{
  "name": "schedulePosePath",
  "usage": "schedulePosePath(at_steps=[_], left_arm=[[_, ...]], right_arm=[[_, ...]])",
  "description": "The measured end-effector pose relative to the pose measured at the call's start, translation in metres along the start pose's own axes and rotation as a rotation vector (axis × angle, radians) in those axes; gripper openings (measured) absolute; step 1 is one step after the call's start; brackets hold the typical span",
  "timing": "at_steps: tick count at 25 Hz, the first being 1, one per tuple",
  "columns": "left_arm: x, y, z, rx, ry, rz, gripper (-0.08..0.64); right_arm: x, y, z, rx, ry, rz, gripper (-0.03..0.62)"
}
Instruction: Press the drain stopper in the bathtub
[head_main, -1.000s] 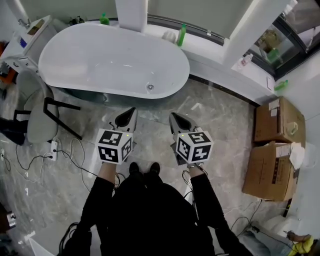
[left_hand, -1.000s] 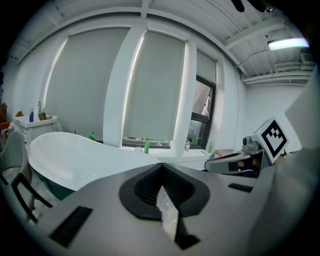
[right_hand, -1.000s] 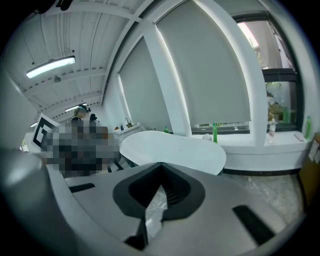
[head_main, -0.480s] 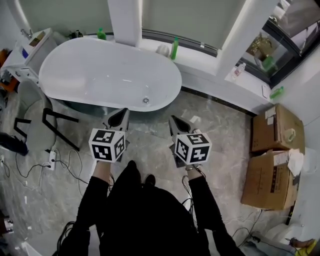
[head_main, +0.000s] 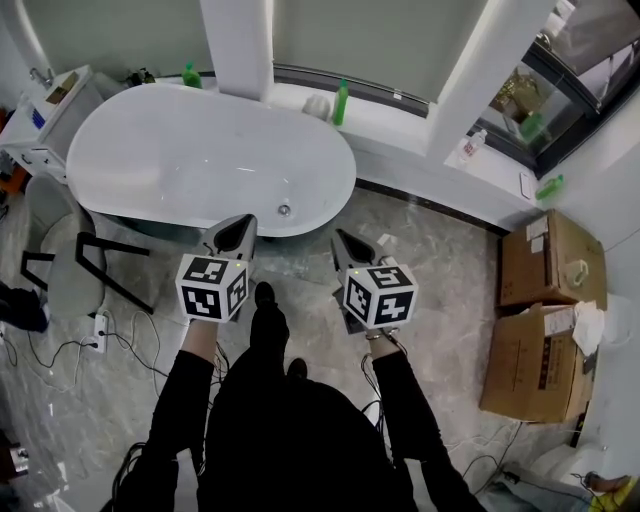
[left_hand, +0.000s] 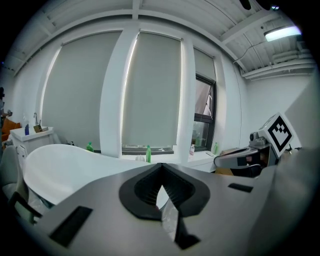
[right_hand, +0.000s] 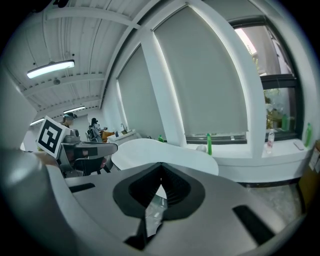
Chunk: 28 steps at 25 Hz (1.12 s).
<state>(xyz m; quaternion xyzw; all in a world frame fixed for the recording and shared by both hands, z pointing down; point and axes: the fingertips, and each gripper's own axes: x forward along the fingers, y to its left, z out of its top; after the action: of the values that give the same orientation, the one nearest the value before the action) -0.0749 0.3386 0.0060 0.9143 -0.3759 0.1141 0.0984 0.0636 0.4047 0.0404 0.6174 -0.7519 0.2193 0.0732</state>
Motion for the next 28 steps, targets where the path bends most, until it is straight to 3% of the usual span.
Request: schedulePosePath(at_steps=[8,20,28], left_arm=[[0.058,0.036,-0.007,-0.005,0.044,-0.019,0.005],[0.153,0.125,-0.02,-0.091,0.161,-0.054,0.005],[0.195,0.149,-0.031,-0.127,0.225,-0.129,0.005]], right_arm=[[0.065,-0.02,0.004,0.006,0.068,-0.012,0.002],[0.198,-0.04,0.019,0.046,0.195,-0.029,0.002],[0.253,-0.046,0.017,0.067,0.257,-0.063,0.002]])
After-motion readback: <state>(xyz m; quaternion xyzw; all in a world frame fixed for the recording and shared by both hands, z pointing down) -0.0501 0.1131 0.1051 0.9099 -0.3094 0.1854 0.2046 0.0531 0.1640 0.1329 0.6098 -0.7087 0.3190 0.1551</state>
